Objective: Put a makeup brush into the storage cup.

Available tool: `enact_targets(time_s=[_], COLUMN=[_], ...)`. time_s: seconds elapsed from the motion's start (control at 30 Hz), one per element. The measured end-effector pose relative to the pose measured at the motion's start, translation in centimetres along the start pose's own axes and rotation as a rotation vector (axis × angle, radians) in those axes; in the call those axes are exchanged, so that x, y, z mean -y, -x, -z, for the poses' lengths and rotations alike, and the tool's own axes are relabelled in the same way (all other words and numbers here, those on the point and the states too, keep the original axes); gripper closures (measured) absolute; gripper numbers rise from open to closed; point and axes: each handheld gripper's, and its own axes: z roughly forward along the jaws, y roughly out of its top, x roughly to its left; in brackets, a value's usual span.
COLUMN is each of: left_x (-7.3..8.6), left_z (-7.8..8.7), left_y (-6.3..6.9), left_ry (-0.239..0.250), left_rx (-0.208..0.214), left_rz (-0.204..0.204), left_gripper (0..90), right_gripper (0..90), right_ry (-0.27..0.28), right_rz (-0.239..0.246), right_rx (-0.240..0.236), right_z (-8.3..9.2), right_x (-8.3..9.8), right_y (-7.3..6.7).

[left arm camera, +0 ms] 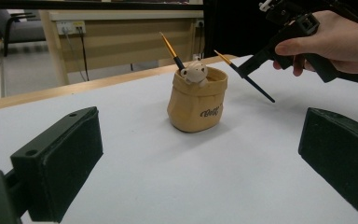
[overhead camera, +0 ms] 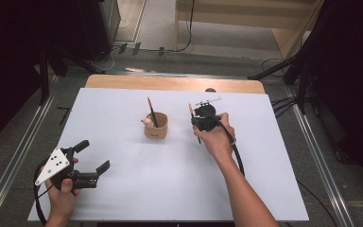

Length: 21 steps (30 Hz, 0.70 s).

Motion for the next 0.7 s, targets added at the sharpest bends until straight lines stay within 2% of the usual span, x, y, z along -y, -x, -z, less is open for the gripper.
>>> enact_targets(time_s=[0.07, 0.23, 0.47, 0.7], left_x=[0.0, 0.0, 0.0, 0.0], left_z=[0.0, 0.1, 0.0, 0.1], left_y=[0.0, 0.0, 0.0, -0.1], left_ry=[0.001, 0.002, 0.0, 0.001], left_rx=[0.0, -0.002, -0.001, -0.006], left_rz=[0.0, 0.002, -0.001, 0.001], left_gripper=[0.0, 0.0, 0.0, 0.0], right_gripper=[84.1, 84.1, 84.1, 84.1], right_ry=[0.017, 0.108, 0.217, 0.312], right_rz=[0.001, 0.027, 0.014, 0.044], right_rx=[-0.001, -0.019, -0.07, -0.059], right_z=[0.1, 0.4, 1.0, 1.3], right_x=[0.1, 0.5, 0.8, 1.2], right_y=[-0.1, -0.2, -0.3, -0.7])
